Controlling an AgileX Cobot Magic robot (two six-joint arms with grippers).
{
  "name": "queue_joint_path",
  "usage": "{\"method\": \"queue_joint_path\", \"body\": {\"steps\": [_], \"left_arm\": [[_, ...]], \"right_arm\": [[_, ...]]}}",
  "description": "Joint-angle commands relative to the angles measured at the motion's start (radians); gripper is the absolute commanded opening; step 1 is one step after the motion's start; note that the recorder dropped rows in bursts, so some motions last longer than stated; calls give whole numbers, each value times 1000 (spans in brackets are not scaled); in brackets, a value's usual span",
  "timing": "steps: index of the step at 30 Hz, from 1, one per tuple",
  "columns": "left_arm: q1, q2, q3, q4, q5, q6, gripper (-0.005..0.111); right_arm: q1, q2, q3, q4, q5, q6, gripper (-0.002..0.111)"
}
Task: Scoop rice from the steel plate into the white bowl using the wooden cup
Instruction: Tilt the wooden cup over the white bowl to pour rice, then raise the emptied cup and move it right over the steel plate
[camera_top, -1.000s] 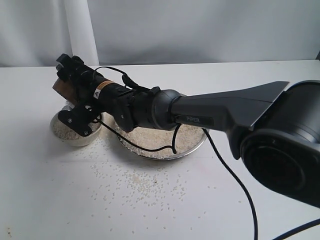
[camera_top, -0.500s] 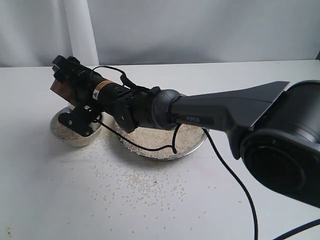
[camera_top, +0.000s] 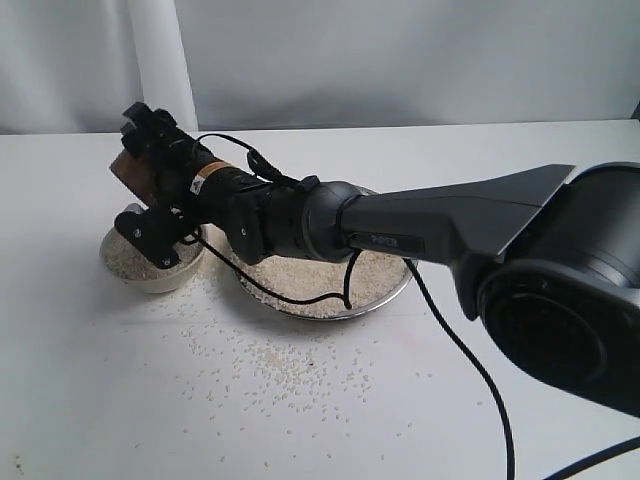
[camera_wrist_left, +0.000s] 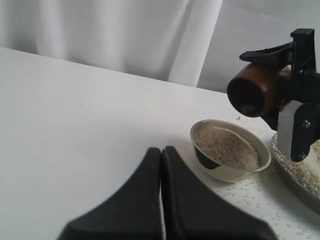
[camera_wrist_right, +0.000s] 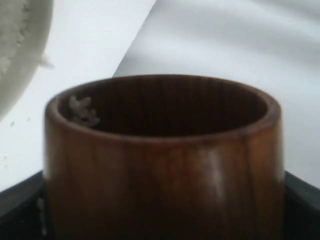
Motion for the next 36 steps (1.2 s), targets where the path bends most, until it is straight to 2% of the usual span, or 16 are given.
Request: {"method": "queue_joint_path", "body": {"steps": [1, 8, 16, 21, 26, 36], "left_arm": [[-5, 0, 2, -4, -6, -2, 0], [-5, 0, 2, -4, -6, -2, 0], [-5, 0, 2, -4, -6, -2, 0], [-5, 0, 2, -4, -6, -2, 0], [-5, 0, 2, -4, -6, -2, 0], [-5, 0, 2, -4, -6, -2, 0]], "right_arm": [[-1, -7, 0, 172, -88, -11, 0], [-1, -45, 0, 627, -66, -11, 0], [-1, -136, 0, 994, 205, -13, 0], [-1, -206, 0, 1151, 280, -13, 0], [-19, -272, 56, 1206, 284, -13, 0], [-178, -403, 350, 1419, 281, -11, 0]]}}
